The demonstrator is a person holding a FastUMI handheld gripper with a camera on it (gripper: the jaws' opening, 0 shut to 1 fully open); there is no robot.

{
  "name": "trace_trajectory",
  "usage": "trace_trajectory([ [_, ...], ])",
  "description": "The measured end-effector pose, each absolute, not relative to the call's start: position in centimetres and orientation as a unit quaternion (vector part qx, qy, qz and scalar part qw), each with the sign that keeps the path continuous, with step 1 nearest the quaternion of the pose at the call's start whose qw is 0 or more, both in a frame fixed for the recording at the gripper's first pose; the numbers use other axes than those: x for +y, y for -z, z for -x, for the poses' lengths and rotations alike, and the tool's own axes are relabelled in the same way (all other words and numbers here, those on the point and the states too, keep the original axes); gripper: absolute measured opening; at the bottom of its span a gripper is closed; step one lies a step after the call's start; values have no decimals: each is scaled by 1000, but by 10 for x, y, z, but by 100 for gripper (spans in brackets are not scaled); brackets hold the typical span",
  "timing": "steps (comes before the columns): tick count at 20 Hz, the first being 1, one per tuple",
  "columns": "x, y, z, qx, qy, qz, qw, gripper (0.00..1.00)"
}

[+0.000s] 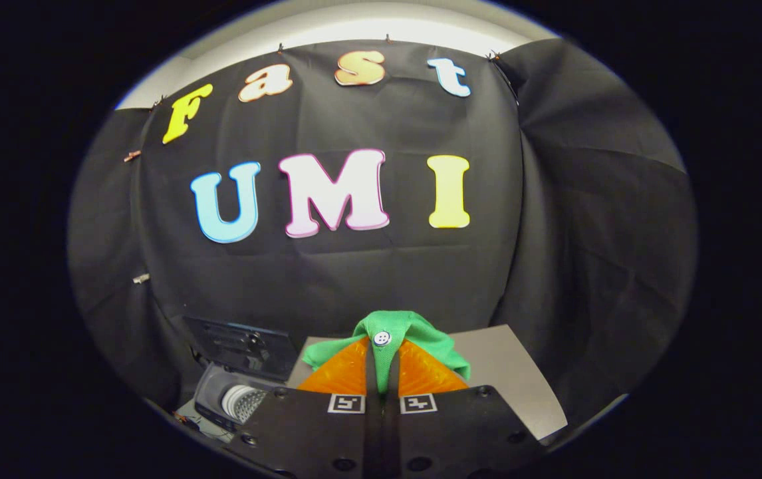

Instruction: Put the clothes into the washing machine and then close the washing machine lid.

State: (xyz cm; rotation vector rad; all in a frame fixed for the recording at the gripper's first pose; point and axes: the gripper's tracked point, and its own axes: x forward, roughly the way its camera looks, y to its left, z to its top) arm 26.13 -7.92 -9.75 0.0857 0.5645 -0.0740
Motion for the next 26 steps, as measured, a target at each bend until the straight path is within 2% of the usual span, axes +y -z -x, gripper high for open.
trace_trajectory([
  [7, 5, 25, -283, 208, -30, -38, 977, 4],
  [14, 115, 3, -291, 180, -130, -35, 974, 5],
  [20, 193, 22, -289, 192, -217, -67, 955, 4],
  [26, 249, 98, -286, 249, -283, -76, 923, 4],
])
